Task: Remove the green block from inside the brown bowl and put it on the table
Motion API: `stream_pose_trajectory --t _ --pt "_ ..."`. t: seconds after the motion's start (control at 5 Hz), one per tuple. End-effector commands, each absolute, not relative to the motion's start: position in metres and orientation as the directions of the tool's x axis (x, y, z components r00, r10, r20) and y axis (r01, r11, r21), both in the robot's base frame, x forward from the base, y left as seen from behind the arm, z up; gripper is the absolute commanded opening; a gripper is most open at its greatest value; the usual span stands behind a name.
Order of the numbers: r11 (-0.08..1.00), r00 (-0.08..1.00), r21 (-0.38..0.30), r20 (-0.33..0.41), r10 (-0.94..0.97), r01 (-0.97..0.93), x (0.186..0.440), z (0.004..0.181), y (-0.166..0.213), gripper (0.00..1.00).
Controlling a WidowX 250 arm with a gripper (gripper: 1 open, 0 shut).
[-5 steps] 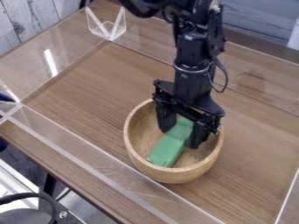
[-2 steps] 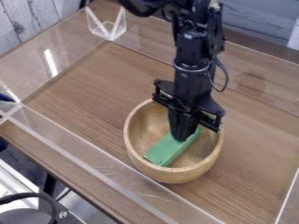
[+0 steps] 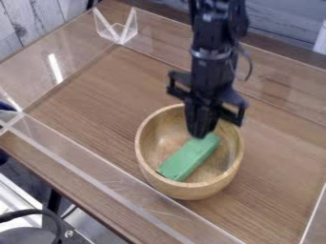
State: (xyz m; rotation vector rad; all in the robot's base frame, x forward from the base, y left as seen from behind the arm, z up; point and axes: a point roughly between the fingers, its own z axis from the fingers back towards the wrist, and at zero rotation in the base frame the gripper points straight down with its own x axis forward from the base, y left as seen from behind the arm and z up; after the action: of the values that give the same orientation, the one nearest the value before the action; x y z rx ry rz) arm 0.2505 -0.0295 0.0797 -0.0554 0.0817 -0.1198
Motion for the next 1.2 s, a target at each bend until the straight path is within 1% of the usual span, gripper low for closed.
stream_pose_trajectory --t 0.0,0.2,0.6,1.0 --pt "0.994 0.994 -0.038 0.018 -0.105 0.106 0.27 0.123 -0.022 0.0" --pt "0.992 0.993 -0.038 0.02 -0.119 0.12 0.266 0.107 -0.023 1.0" --pt "0.987 0.987 -0.033 0.011 -0.158 0.158 0.253 0.079 -0.023 1.0" --pt "0.986 0.986 -0.031 -0.015 -0.165 0.165 0.248 0.057 -0.022 1.0"
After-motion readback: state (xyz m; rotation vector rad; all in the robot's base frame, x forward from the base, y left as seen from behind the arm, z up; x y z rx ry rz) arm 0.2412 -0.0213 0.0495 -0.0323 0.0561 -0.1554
